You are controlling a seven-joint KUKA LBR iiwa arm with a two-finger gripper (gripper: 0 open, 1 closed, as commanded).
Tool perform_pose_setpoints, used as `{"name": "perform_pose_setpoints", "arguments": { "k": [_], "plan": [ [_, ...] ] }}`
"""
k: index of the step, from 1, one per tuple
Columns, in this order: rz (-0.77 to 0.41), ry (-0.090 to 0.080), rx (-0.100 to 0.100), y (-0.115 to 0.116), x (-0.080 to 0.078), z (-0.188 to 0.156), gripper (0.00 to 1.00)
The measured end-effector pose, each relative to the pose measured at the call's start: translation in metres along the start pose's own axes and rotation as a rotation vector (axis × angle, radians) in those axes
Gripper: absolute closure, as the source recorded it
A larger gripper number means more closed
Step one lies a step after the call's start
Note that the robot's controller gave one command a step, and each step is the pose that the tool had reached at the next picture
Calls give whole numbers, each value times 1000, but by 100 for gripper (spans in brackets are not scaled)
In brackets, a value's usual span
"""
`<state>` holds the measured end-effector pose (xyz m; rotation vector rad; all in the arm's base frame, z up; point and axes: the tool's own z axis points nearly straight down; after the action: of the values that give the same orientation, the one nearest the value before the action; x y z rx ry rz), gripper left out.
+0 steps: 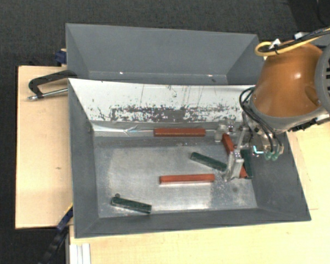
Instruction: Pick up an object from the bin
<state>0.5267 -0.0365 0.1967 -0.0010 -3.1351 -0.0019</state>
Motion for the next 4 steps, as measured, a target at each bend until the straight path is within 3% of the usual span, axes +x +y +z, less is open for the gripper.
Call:
{"name": "perform_pose_setpoints", "arguments": {
  "k": [1,2,3,4],
  "plan": [
    [-1,-8,1,0,-2,-4,0],
    [-70,-13,1,0,-1,42,0],
    [-77,-12,1,-5,-2,109,0],
    [40,-15,1,6,-9,118,100]
  ]
}}
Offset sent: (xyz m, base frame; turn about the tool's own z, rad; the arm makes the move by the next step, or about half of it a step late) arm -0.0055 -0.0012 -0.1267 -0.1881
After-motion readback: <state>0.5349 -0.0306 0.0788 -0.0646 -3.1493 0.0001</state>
